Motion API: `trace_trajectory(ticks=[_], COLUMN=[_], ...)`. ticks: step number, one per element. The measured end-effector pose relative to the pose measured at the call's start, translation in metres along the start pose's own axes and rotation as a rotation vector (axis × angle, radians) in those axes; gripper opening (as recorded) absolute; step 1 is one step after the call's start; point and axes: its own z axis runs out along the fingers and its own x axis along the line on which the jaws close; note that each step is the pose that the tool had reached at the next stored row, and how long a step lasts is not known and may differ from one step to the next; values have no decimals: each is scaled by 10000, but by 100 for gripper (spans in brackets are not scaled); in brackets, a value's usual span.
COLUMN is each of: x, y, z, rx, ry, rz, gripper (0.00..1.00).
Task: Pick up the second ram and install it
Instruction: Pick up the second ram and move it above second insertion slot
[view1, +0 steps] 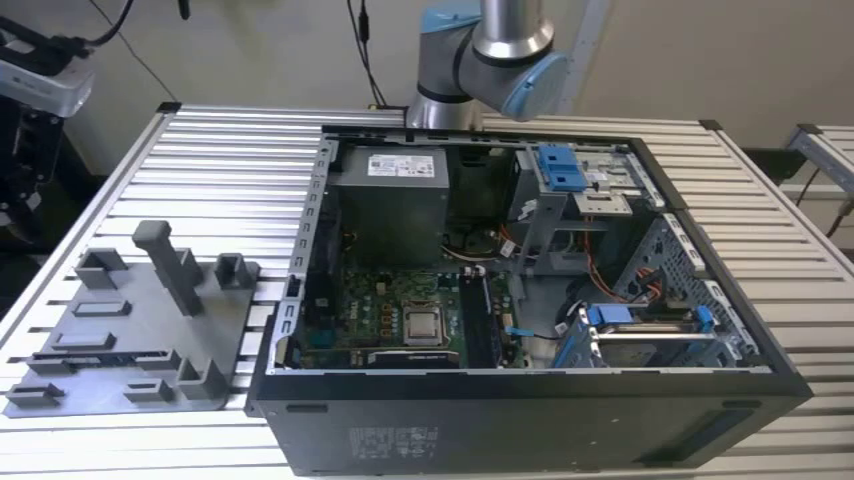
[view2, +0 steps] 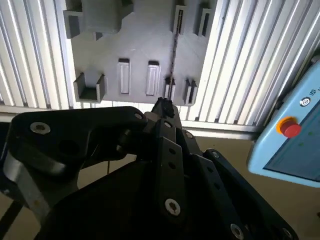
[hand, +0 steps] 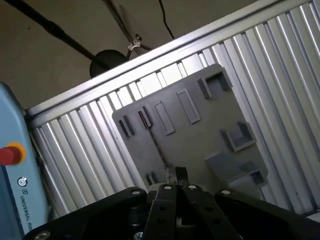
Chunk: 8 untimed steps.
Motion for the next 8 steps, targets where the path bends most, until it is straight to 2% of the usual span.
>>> trace_trajectory(ticks=[8], x=[-11], y=[4], z=[17], rx=[50], ry=[50], rz=[-1397], gripper=[11])
